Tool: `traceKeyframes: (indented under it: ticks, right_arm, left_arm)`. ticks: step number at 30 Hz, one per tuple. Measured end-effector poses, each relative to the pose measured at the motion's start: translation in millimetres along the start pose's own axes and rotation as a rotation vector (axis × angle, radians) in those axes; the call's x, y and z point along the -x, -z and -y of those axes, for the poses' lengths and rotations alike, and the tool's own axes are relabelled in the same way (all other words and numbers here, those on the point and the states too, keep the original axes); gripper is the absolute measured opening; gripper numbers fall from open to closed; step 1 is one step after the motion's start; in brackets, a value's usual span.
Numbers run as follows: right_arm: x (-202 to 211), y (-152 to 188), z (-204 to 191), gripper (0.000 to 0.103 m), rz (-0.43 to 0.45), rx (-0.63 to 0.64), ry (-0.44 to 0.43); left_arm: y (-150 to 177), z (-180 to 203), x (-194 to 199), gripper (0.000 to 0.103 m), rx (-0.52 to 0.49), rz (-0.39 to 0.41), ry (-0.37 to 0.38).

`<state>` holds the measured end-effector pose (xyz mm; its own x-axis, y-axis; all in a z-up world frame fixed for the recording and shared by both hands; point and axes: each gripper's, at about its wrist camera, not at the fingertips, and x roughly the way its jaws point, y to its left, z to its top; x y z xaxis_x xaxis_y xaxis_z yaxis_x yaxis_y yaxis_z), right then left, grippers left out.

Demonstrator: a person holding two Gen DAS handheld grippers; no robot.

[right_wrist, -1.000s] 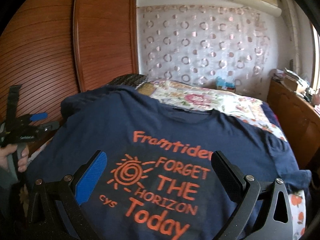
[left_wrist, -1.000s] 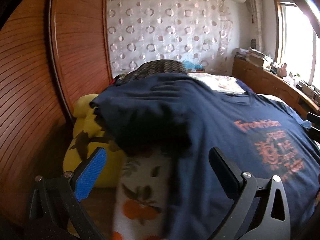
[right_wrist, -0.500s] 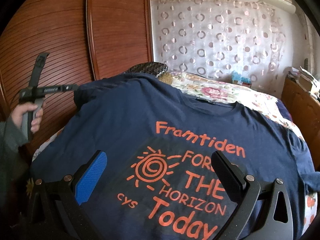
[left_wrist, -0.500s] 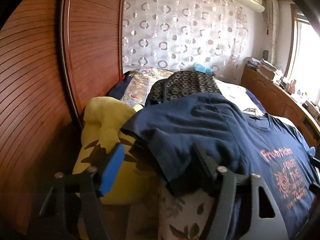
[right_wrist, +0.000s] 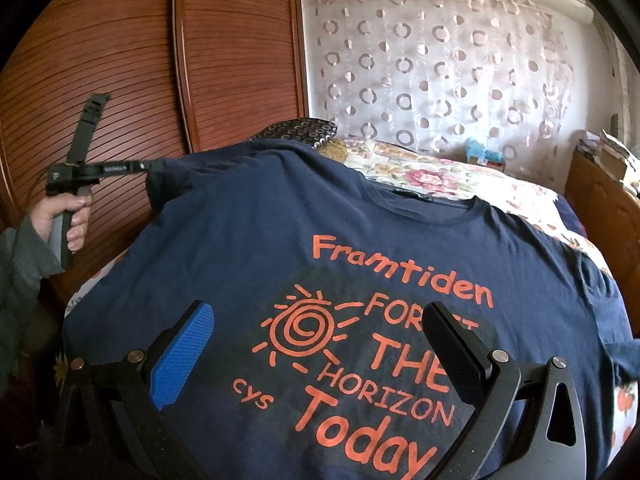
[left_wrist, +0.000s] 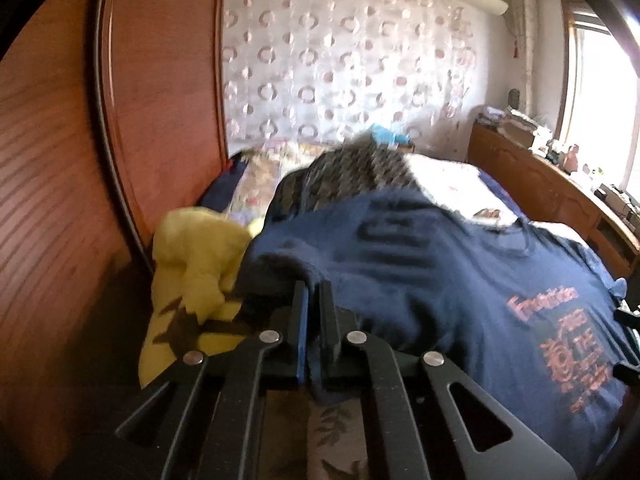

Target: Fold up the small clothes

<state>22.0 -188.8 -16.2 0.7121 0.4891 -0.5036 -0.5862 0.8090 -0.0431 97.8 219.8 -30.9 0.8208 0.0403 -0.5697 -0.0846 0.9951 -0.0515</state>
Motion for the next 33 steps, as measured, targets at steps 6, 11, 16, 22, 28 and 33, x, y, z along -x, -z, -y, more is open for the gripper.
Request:
traceKeyframes:
  ticks: [6,11,16,22,28,33]
  right_arm:
    - [4.2,-1.5,4.5,0.103,0.014,-0.017,0.011]
    - [9.1,-0.2,12.9,0.103,0.031,-0.042,0.031]
    - [8.4,4.9,15.1,0.103,0.03,-0.062,0.044]
    - [1.8,5.5,8.2,0.103,0.015,-0.063,0.051]
    - [-4.9,-6.8,2.4,0.103,0.021,-0.018,0.038]
    - [-22.9,-30.4,-7.4,0.099,0.032,0.039,-0.013]
  left_arm:
    - [-34.0,37.6,18.2,0.005,-0.052,0.057,0.081]
    - [-52.7,88.9,11.8,0.005,-0.121,0.044,0.169]
    - [-41.7,125.9,12.6,0.005,-0.164,0.007,0.261]
    - [-25.1,123.8,34.4,0.044,-0.151,0.022,0.276]
    - [-16.4,96.4,49.8,0.073,-0.1,0.063,0.221]
    - [-0.8,68.5,60.3,0.077,-0.065,0.084,0.158]
